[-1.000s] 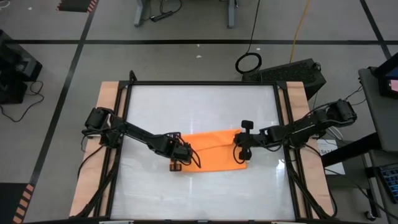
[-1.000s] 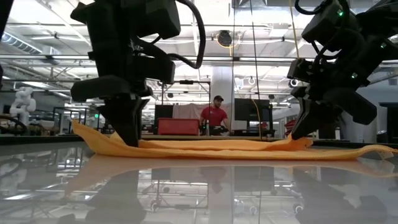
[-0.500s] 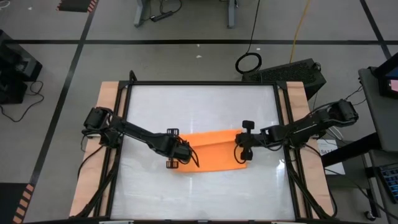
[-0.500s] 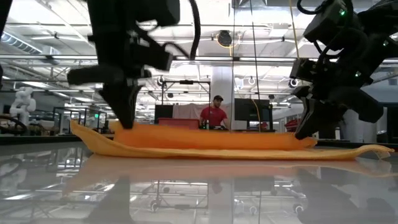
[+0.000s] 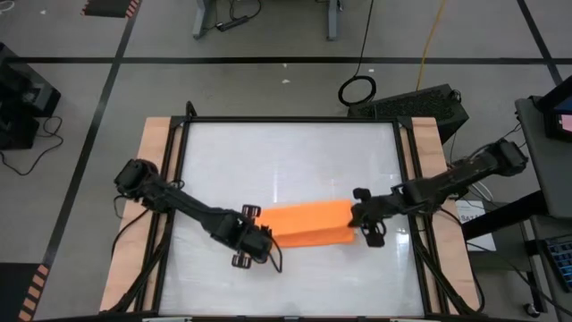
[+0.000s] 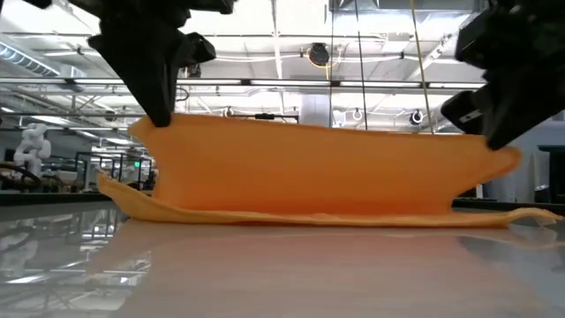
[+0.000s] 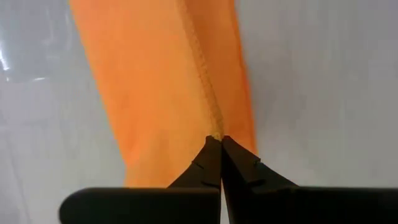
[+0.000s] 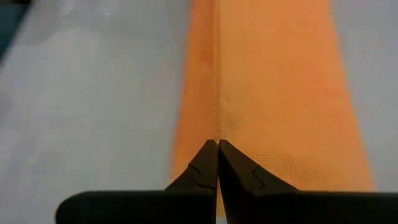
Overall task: Roll towel
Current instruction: Fold the orange towel
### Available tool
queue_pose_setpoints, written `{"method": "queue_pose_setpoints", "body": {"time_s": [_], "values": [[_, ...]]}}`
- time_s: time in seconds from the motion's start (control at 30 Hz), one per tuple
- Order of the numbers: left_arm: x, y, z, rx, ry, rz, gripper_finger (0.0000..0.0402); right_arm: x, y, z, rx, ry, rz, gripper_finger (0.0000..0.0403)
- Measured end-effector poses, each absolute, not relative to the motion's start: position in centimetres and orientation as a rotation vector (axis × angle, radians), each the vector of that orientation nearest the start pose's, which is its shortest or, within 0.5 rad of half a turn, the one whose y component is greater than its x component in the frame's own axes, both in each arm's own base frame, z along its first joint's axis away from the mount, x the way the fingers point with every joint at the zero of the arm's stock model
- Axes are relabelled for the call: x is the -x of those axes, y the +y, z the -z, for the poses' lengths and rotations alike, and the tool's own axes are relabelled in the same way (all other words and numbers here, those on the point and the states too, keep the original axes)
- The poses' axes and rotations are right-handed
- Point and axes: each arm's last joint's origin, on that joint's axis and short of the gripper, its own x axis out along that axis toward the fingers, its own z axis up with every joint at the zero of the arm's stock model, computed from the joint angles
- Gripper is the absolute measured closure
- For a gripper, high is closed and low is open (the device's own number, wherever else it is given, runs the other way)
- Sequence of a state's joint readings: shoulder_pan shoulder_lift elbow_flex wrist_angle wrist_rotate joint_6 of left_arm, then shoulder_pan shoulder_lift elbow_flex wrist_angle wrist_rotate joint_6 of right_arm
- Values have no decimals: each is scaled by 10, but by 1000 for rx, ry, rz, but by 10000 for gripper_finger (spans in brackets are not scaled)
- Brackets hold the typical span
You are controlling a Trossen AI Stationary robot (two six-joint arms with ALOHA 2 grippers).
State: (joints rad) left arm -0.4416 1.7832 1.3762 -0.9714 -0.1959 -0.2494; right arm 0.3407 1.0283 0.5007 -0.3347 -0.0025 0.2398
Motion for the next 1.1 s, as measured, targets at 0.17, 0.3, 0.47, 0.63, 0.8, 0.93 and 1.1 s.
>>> {"method": "queue_pose_setpoints", "body": {"time_s": [0.17, 0.3, 0.47, 0.63, 0.8, 0.93, 1.1], "values": [[-311, -151, -224, -199, 1301, 38, 401, -177, 79, -177, -96, 928, -243, 402], [-315, -155, -211, -214, 1330, 42, 401, -180, 88, -165, -71, 971, -212, 402], [-318, -157, -189, -235, 1414, 44, 401, -188, 99, -150, -75, 998, -221, 403], [-319, -161, -178, -239, 1454, 47, 396, -192, 107, -137, -72, 1029, -229, 401], [-316, -165, -177, -233, 1463, 48, 362, -191, 113, -131, -68, 1047, -236, 362], [-314, -170, -177, -242, 1461, 58, 322, -190, 116, -131, -61, 1045, -249, 306], [-313, -171, -177, -246, 1461, 62, 269, -186, 118, -138, -78, 1029, -261, 244]]}}
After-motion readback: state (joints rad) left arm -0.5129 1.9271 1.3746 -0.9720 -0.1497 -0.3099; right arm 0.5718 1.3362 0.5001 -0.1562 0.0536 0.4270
